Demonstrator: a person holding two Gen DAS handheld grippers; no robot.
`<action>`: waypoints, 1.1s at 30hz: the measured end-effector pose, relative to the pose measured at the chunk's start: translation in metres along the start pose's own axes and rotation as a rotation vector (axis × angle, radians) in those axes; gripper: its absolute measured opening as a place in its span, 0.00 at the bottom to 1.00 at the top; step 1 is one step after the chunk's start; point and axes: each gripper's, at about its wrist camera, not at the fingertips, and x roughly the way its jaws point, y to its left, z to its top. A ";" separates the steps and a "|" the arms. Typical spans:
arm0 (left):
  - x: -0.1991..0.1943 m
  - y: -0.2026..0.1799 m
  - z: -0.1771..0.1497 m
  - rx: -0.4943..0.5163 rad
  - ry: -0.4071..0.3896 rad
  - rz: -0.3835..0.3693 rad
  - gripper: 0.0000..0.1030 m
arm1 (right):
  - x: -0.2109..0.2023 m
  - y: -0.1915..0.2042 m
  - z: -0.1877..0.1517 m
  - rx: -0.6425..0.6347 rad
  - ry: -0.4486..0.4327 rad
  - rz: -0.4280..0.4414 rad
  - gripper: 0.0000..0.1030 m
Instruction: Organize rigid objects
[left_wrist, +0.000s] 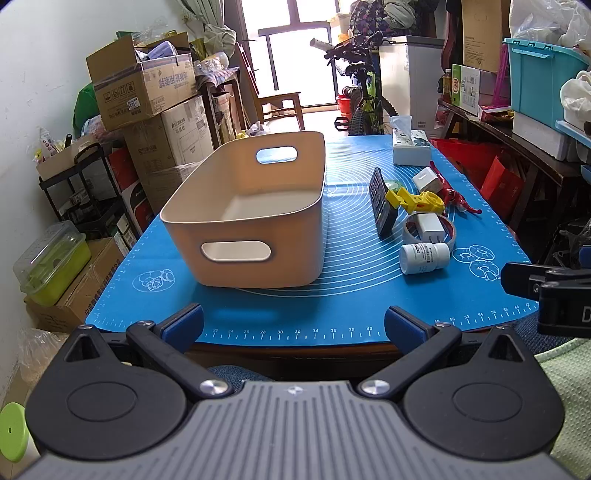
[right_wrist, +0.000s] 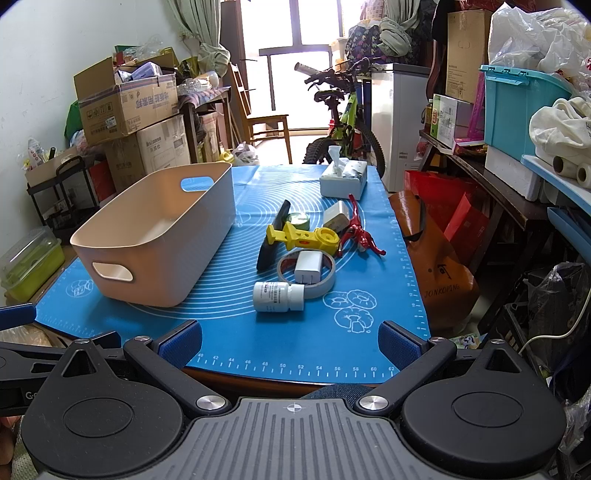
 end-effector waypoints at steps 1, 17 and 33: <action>0.000 0.000 0.000 0.000 0.000 0.000 1.00 | 0.000 0.000 0.000 0.000 0.000 0.000 0.98; 0.000 -0.001 0.001 0.001 0.000 -0.001 1.00 | 0.000 0.000 0.000 -0.001 0.001 0.000 0.98; -0.001 -0.001 0.001 0.000 -0.001 -0.001 1.00 | -0.001 0.003 -0.001 0.000 -0.001 -0.001 0.98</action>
